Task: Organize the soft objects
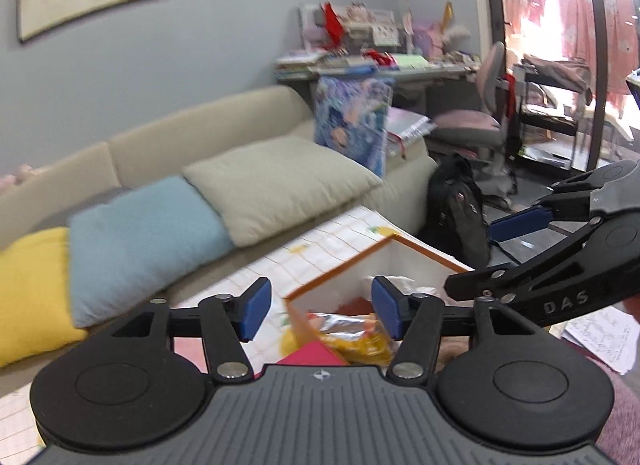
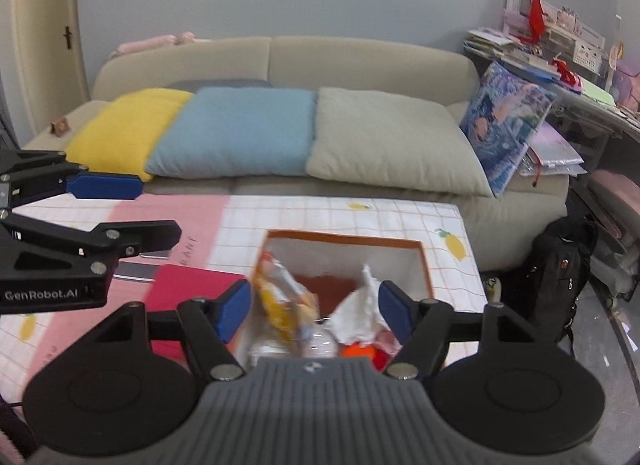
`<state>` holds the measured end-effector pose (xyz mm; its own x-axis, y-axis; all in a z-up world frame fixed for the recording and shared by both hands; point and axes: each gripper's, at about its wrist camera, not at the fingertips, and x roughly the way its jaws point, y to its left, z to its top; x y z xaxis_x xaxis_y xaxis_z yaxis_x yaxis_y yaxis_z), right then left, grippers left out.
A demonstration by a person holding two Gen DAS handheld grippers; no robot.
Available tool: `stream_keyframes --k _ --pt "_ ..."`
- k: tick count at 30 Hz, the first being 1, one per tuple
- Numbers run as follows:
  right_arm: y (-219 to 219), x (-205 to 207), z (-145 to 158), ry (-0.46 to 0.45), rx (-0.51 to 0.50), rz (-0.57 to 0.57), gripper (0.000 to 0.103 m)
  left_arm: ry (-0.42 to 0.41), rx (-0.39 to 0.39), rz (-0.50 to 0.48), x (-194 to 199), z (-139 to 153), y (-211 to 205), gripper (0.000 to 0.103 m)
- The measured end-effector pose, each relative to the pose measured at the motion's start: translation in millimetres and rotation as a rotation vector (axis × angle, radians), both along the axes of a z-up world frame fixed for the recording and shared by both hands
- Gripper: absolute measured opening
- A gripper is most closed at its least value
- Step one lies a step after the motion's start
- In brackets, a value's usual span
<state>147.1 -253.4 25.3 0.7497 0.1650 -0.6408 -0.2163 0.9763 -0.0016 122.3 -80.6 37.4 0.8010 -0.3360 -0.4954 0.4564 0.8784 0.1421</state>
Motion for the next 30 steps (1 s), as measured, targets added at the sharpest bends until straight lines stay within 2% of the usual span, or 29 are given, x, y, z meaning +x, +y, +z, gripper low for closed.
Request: stream_keyframes --k 1,3,6,8,17,20,26,30 --pt "4 -7 3 -0.006 0.008 0.000 0.075 -0.019 -0.005 0.011 -9 2 5 0.077" --pt "11 -21 9 -0.011 0.030 0.008 0.076 -0.046 -0.023 0.034 -26 7 15 0.079" --pt "22 -41 14 -0.005 0.060 -0.002 0.085 -0.069 -0.060 0.085 -47 14 30 0.086" --pt "30 -54 13 0.003 0.072 -0.018 0.086 -0.077 -0.082 0.123 -59 16 39 0.089" --pt "68 -114 -10 -0.025 -0.012 -0.054 0.091 -0.090 -0.073 0.246 -107 7 65 0.095" --pt "77 -125 -21 -0.028 -0.047 -0.075 0.093 -0.033 -0.096 0.293 -113 -8 72 0.095" --pt "84 -141 -46 0.007 -0.009 -0.154 0.094 0.134 -0.142 0.387 -115 -48 85 0.095" --pt "92 -142 -61 0.030 -0.058 -0.144 0.095 0.244 -0.125 0.405 -112 -71 86 0.095"
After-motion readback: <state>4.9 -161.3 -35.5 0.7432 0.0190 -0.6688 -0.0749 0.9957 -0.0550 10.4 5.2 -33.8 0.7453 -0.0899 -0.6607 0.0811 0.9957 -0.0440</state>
